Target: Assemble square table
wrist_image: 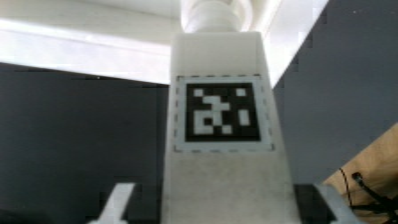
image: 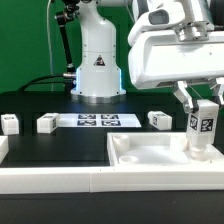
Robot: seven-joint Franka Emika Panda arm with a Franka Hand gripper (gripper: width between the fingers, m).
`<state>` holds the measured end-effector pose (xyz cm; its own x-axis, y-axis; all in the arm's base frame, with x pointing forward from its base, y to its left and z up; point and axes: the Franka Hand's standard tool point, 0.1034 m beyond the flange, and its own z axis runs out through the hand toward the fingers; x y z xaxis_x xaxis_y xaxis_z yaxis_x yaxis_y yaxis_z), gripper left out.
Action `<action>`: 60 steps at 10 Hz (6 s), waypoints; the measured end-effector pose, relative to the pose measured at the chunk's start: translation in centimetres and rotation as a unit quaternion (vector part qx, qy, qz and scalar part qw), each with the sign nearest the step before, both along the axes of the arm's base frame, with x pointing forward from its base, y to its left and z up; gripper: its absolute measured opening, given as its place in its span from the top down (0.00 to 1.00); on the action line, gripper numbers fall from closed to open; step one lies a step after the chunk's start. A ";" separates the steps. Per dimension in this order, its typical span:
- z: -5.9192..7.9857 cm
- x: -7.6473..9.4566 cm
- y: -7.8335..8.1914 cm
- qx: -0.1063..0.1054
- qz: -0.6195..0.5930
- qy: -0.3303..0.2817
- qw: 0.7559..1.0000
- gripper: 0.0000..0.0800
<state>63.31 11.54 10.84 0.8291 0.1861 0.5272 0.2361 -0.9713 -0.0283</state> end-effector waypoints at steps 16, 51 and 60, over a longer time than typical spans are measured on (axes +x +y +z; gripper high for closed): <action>-1.9 -0.3 0.3 0.000 -0.002 -0.016 1.000 0.29; -2.2 -0.9 0.1 -0.041 0.002 0.246 0.968 0.19; -2.3 -0.9 -0.1 -0.041 0.008 0.244 0.969 0.64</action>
Offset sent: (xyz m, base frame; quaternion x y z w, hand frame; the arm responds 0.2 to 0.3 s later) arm 0.0023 0.0049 -0.0067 0.0015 0.0089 -0.0017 1.0000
